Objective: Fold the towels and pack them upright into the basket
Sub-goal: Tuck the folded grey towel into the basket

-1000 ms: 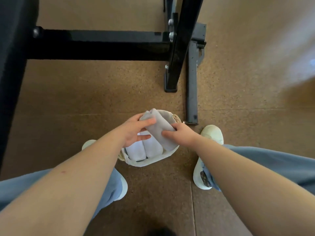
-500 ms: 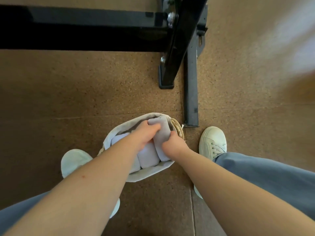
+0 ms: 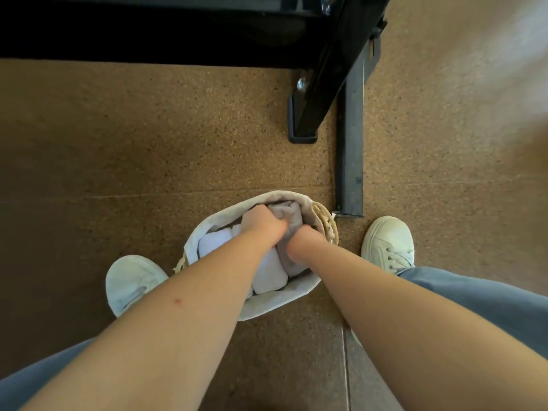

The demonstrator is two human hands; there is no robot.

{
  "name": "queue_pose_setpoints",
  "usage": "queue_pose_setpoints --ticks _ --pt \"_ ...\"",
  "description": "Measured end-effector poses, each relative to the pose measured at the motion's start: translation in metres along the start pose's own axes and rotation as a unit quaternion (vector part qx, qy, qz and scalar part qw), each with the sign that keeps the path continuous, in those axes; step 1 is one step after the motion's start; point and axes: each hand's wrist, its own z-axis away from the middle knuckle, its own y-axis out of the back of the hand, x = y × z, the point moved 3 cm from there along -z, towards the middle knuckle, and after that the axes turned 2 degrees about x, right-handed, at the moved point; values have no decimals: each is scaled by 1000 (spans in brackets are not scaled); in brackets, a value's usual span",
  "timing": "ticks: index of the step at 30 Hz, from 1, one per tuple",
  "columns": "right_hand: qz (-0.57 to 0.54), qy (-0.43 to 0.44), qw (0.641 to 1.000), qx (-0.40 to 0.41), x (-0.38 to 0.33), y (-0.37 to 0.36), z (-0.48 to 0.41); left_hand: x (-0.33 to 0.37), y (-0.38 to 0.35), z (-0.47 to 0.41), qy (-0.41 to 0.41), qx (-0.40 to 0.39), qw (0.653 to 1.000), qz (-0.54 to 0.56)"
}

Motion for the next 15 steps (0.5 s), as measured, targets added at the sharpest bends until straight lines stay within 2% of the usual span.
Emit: queue_pose_setpoints --ticks 3,5,7,9,12,15 --pt "44 11 999 17 -1 1 5 -9 2 10 -82 82 993 -24" --pt "68 69 988 123 1 -1 15 -15 0 17 -133 116 984 -10" --pt "125 162 946 250 5 -7 26 -23 -1 19 -188 148 971 14" --pt "157 222 914 302 9 -14 28 -30 -5 22 -277 190 942 -25" --pt "215 281 888 292 12 -14 30 -37 -10 22 -365 229 883 -185" --pt "235 284 902 223 17 -14 26 -41 -12 20 -384 192 846 -316"
